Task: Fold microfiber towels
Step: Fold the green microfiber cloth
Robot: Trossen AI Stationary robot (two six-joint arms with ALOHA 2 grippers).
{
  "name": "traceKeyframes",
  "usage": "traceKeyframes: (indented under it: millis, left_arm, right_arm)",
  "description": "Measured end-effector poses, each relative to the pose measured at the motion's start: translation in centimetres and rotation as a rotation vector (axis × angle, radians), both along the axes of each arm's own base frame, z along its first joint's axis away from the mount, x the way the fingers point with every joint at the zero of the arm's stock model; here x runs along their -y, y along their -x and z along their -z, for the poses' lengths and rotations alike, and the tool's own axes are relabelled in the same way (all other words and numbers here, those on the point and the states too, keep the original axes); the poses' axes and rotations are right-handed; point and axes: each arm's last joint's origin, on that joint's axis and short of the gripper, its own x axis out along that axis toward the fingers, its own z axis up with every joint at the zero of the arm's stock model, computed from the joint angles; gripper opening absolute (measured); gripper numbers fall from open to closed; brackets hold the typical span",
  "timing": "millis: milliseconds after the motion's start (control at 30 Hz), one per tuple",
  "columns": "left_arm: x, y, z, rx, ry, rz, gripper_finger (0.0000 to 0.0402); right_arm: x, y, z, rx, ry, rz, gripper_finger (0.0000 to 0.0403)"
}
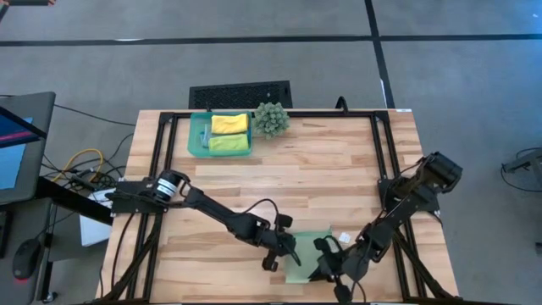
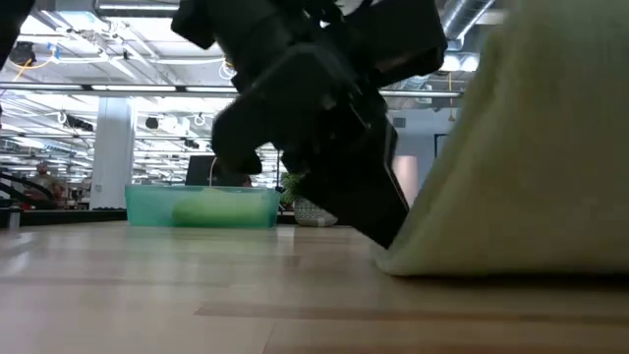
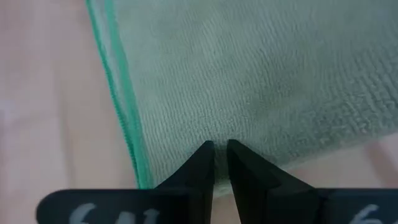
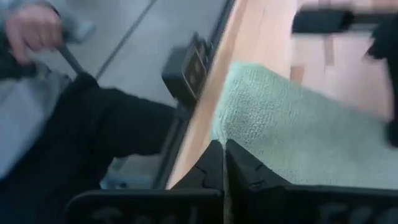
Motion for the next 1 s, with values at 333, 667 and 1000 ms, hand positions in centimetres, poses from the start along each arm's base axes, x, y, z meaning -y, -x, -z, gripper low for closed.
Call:
traceKeyframes:
  millis: [333,667,1000]
  left_arm:
    - [1.5,0.4,0.0,-0.002,-0.006,0.085,0.0041]
    - [2.5,2.9,-3.8,-0.031,-0.229,-0.007,0.0041]
    - [1.5,4.1,-0.7,-0.066,-0.235,-0.103,0.0041]
  right_arm:
    - [3.5,-0.6,-1.6,-0.112,0.0,0.24,0.0016]
    - [6.3,-1.6,0.3,-0.196,-0.002,0.319,0.0017]
    - [8.1,-2.9,0.1,-0.2,-0.013,0.321,0.0018]
